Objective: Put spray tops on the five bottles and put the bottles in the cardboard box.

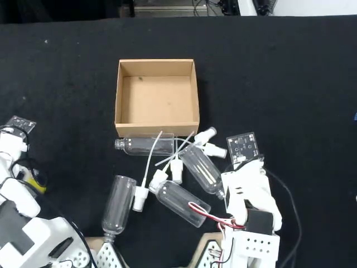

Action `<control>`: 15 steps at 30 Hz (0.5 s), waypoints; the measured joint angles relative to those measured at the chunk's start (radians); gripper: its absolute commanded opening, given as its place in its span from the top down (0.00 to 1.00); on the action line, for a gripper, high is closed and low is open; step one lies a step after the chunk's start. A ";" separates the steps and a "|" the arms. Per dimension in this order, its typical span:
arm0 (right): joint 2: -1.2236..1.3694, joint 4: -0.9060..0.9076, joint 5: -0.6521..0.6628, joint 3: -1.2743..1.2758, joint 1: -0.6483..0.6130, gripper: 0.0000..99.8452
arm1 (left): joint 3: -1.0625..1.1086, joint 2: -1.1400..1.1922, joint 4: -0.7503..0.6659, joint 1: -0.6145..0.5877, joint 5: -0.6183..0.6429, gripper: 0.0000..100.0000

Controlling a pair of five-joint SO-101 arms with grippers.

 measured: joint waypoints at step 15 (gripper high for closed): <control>0.000 0.000 0.000 0.000 0.000 0.86 | 0.103 -0.025 -0.072 -0.018 0.000 0.95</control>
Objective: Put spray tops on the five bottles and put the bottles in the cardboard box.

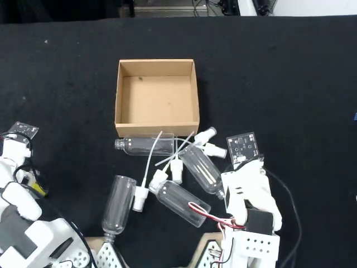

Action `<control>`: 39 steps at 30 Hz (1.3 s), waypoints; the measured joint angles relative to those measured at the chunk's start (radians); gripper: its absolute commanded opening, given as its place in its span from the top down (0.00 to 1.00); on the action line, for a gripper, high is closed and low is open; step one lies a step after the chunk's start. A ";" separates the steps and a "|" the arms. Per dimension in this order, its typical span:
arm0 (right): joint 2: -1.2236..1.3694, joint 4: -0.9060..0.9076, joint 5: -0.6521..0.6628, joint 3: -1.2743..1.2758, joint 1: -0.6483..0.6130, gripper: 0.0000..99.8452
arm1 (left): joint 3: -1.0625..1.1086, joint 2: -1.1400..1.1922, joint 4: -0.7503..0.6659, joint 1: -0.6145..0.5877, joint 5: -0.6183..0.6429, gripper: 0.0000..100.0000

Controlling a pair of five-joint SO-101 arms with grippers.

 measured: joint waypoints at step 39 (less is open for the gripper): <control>0.000 0.000 0.000 0.000 0.000 0.86 | 0.301 -0.529 -0.342 0.663 1.042 0.97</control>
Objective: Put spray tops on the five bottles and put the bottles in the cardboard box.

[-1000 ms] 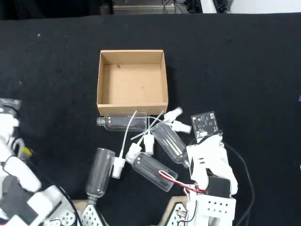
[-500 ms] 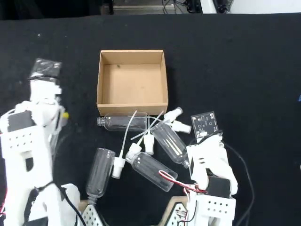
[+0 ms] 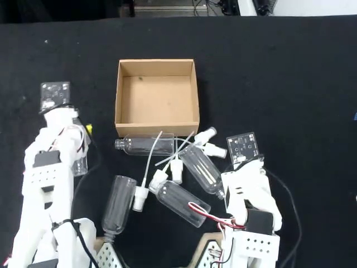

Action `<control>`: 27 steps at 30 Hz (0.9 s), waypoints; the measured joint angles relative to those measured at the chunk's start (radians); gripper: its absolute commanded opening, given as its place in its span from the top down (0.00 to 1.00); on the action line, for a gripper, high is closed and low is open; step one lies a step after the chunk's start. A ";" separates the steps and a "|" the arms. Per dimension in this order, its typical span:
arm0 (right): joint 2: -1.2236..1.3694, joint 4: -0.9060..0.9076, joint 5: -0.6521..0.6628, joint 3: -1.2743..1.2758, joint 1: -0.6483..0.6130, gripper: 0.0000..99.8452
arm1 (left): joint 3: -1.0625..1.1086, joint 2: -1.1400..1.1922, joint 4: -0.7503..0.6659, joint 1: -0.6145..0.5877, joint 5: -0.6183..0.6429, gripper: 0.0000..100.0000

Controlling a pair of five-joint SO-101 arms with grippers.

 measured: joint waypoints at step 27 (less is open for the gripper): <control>0.338 0.000 0.038 -0.474 0.000 0.86 | 0.388 -0.005 -0.707 -0.037 0.075 0.97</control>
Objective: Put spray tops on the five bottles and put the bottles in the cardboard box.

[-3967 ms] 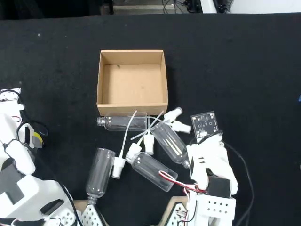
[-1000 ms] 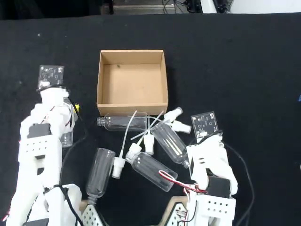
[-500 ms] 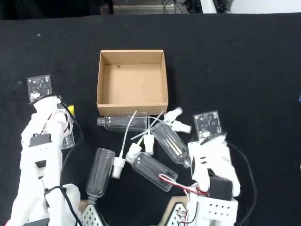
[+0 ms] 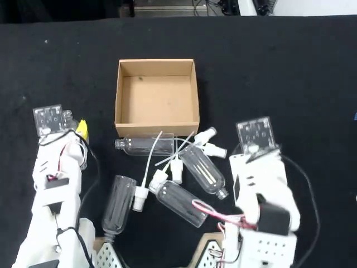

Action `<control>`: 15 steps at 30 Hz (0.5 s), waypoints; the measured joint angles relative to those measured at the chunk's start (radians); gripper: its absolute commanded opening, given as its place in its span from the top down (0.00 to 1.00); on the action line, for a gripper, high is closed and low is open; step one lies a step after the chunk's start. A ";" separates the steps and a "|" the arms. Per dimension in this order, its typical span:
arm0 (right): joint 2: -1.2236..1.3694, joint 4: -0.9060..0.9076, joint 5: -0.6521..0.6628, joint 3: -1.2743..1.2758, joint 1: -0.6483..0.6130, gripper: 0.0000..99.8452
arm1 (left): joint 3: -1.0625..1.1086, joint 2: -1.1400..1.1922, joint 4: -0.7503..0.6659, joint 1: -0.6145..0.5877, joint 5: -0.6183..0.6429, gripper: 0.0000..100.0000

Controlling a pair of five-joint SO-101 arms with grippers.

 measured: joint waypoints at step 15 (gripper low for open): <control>0.261 -0.018 0.008 -0.054 -0.008 0.86 | 0.103 -0.015 -0.178 0.000 0.000 0.97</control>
